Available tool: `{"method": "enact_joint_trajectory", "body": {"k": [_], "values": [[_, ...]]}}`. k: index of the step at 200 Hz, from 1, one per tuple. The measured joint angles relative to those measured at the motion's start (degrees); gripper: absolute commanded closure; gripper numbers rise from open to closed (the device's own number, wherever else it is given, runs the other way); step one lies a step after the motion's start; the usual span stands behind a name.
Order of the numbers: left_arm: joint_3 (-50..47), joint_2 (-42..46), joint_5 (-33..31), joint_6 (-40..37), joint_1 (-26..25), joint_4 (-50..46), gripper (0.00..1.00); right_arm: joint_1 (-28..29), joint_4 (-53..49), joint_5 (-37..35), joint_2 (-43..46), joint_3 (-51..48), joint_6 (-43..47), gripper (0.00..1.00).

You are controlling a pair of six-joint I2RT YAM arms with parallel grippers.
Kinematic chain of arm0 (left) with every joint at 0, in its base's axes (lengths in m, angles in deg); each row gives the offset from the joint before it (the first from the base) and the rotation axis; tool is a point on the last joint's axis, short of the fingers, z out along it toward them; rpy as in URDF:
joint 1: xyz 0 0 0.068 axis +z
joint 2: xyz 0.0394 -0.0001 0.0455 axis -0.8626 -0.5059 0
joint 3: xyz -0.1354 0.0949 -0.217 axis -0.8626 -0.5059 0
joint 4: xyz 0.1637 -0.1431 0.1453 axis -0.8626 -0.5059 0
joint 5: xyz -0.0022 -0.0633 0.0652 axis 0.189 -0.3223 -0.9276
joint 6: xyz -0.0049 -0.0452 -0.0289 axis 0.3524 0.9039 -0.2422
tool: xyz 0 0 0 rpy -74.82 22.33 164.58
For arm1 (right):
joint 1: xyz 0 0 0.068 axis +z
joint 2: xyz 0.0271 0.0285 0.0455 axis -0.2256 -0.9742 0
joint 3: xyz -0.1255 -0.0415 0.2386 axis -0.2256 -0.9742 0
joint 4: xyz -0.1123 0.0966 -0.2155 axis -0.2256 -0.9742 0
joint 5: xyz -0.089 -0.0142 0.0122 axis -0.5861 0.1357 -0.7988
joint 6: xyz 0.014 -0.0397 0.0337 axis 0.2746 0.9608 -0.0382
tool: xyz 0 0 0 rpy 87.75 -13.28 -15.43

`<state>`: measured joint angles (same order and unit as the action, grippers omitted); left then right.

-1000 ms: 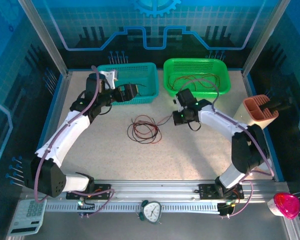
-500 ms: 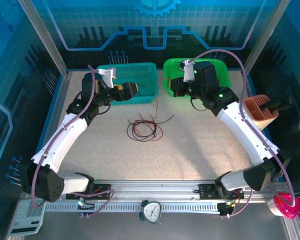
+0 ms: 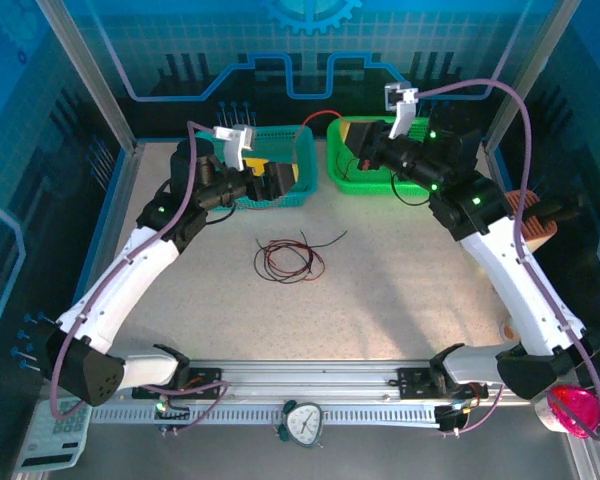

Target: Untangle the cables

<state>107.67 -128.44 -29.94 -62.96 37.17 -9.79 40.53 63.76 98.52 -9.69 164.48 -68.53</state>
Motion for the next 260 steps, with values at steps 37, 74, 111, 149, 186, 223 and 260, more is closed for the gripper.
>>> {"method": "enact_joint_trajectory", "body": {"k": [37,74,111,149,186,223,260], "values": [[0.42,0.0,0.02,0.0,-1.38,0.74,0.01,0.0,1.49,-0.37,1.09,0.92,0.07,1.0],[0.42,0.0,-0.02,-0.02,-1.42,0.79,0.01,-0.02,1.53,-2.36,1.07,0.92,0.7,1.0],[0.42,0.0,-0.07,-0.17,-1.42,0.76,0.01,-1.31,1.44,-4.46,0.37,1.73,1.49,1.0],[0.42,0.0,-0.13,-0.37,-1.42,0.72,0.01,-3.96,1.11,-7.58,-0.94,4.52,2.91,1.0],[0.42,0.0,-0.5,-0.46,-1.42,0.59,0.01,-6.73,1.11,-11.78,-2.95,8.02,5.33,1.0],[0.42,0.0,-0.94,-0.59,-1.42,0.57,0.01,-10.6,1.07,-16.68,-7.13,12.13,6.4,1.0],[0.42,0.0,-1.42,-0.63,-1.42,0.52,0.01,-13.88,1.4,-22.49,-11.67,13.42,5.86,1.0]]}}
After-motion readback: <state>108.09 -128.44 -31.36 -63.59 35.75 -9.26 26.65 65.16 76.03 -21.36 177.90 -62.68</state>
